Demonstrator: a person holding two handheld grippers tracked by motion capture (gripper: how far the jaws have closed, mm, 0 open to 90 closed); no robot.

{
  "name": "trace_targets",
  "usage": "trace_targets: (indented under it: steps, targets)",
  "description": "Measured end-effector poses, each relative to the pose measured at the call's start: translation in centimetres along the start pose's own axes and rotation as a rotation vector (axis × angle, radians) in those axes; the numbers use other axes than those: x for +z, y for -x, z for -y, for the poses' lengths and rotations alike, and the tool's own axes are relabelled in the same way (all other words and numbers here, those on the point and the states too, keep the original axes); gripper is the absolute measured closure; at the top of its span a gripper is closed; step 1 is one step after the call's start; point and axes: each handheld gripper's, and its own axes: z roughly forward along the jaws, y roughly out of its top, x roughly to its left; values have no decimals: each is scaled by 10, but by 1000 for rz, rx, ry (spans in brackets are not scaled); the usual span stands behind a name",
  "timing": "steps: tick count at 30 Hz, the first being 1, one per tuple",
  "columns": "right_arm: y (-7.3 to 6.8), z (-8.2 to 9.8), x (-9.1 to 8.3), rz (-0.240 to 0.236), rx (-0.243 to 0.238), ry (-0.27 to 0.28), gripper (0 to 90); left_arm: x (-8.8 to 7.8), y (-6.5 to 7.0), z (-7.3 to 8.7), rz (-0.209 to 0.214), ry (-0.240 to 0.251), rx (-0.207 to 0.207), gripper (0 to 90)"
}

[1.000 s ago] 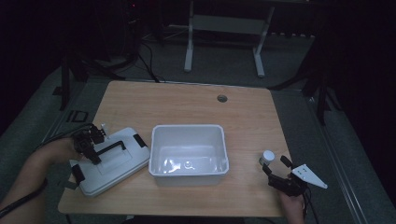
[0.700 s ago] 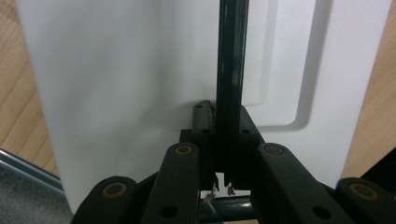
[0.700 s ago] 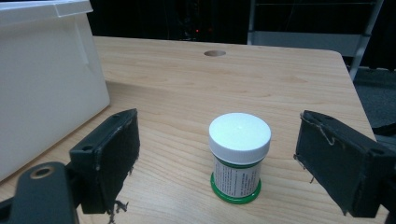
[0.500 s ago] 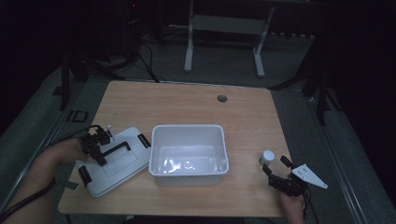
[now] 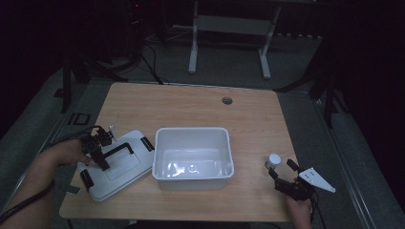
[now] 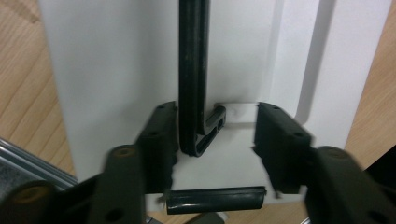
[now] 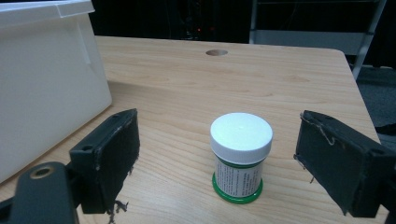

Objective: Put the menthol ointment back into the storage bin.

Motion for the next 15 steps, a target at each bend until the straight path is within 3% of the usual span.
trace_targets:
  steps: [5, 11, 15]
  targets:
    - [2, -3, 0, -11, 8, -14, 132, 0, 2, 2, -5, 3, -1, 277]
    - [8, -12, -2, 13, 14, -53, 132, 0, 4, 3, 4, -23, -21, 247]
    - [13, -17, -5, 27, 23, -95, 122, -2, 4, 5, 14, -2, -42, 157]
